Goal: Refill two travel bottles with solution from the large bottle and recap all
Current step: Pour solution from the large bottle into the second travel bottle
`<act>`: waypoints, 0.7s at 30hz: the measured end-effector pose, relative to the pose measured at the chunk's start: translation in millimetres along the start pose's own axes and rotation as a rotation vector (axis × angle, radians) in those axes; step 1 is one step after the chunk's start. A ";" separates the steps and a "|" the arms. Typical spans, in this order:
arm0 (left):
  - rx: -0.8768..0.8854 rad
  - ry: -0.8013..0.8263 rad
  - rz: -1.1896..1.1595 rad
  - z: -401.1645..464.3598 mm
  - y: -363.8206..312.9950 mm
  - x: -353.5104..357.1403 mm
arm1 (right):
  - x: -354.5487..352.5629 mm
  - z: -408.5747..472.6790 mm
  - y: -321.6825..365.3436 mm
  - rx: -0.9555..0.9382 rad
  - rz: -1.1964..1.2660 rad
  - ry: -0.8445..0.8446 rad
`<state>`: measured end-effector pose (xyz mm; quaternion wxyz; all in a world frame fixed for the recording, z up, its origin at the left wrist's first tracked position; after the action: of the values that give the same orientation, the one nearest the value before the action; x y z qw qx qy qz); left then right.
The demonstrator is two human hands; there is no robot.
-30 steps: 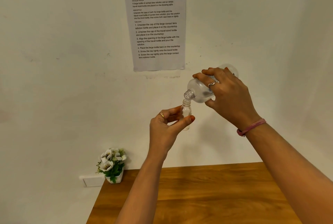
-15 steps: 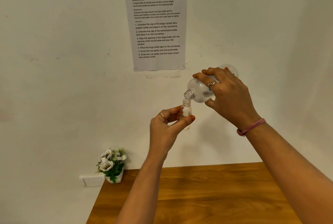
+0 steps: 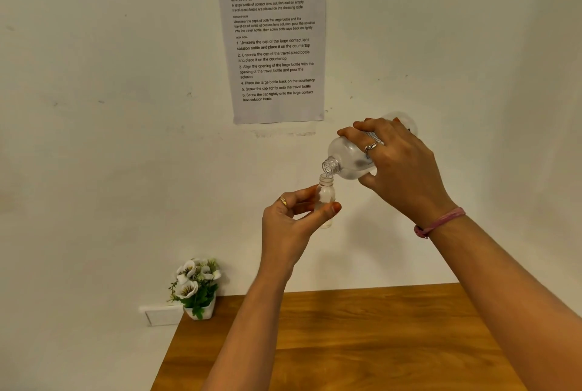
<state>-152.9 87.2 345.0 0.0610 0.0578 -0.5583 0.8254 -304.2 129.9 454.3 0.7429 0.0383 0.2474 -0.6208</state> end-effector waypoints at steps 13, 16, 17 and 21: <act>0.009 0.004 -0.003 -1.8 -2.9 1.4 | -3.0 0.2 0.4 -0.004 -0.003 -0.008; 0.013 0.006 -0.003 -2.5 -4.2 1.7 | -3.4 0.2 1.0 -0.005 0.001 -0.011; 0.013 0.005 -0.003 -2.5 -4.2 1.6 | -3.0 0.0 1.2 -0.006 0.001 -0.011; 0.014 0.006 0.006 -2.3 -3.2 1.5 | -1.7 -0.1 1.5 -0.005 0.000 -0.003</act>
<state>-153.9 90.6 347.3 0.0598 0.0543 -0.5526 0.8295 -303.0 131.8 454.6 0.7434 0.0354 0.2481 -0.6201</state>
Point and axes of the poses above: each hand's wrist, its own z-axis towards the middle knuckle, its own x-axis out of the palm, y = z × x, the point moved 10 cm from there along z, towards the middle knuckle, and after that the axes turned 5 degrees about -z, right-handed, at the moved point
